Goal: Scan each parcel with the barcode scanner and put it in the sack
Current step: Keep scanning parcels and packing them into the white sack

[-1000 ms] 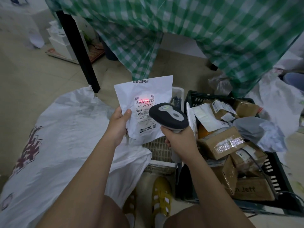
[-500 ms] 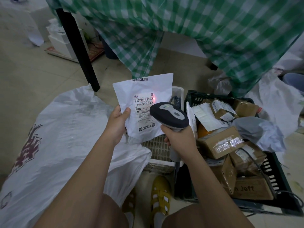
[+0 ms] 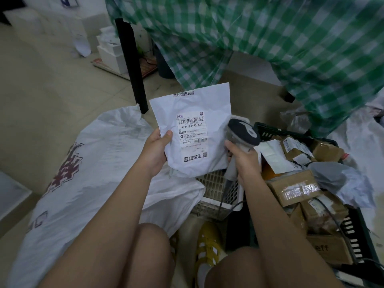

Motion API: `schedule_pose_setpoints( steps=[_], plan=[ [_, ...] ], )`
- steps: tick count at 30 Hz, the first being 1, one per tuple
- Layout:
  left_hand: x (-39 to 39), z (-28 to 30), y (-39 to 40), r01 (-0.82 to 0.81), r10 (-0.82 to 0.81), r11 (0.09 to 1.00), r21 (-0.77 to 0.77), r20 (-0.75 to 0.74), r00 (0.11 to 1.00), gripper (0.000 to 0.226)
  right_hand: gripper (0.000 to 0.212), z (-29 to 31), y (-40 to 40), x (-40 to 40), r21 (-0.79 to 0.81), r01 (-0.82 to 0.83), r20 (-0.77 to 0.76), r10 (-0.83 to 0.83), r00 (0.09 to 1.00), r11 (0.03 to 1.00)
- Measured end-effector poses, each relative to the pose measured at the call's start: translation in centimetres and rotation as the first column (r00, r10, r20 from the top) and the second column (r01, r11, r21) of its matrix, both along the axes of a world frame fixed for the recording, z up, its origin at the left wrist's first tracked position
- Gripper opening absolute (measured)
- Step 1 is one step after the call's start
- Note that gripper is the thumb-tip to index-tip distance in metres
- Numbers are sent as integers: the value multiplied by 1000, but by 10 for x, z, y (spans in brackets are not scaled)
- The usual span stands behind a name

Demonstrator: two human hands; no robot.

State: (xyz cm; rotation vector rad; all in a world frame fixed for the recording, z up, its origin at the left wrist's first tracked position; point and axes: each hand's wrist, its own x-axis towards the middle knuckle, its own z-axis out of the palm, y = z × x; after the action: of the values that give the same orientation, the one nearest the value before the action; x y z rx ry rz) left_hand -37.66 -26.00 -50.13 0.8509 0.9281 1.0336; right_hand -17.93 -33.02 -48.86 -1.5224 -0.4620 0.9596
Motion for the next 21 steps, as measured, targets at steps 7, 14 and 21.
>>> schedule_pose_setpoints(
  steps=[7, 14, 21],
  plan=[
    [-49, 10, -17, -103, 106, 994, 27, -347, 932, 18, 36, 9, 2, -33, 6, -24, 103, 23, 994, 1000],
    [-120, -60, -67, 396, -38, 917, 39, -982, 185, 70, 33, 22, -21, -55, -6, -84, 247, 83, 966, 996],
    [-128, -99, -84, 608, 250, 793, 33, -928, -276, 62, 20, 21, -27, -70, 13, -120, 271, 112, 956, 993]
  ],
)
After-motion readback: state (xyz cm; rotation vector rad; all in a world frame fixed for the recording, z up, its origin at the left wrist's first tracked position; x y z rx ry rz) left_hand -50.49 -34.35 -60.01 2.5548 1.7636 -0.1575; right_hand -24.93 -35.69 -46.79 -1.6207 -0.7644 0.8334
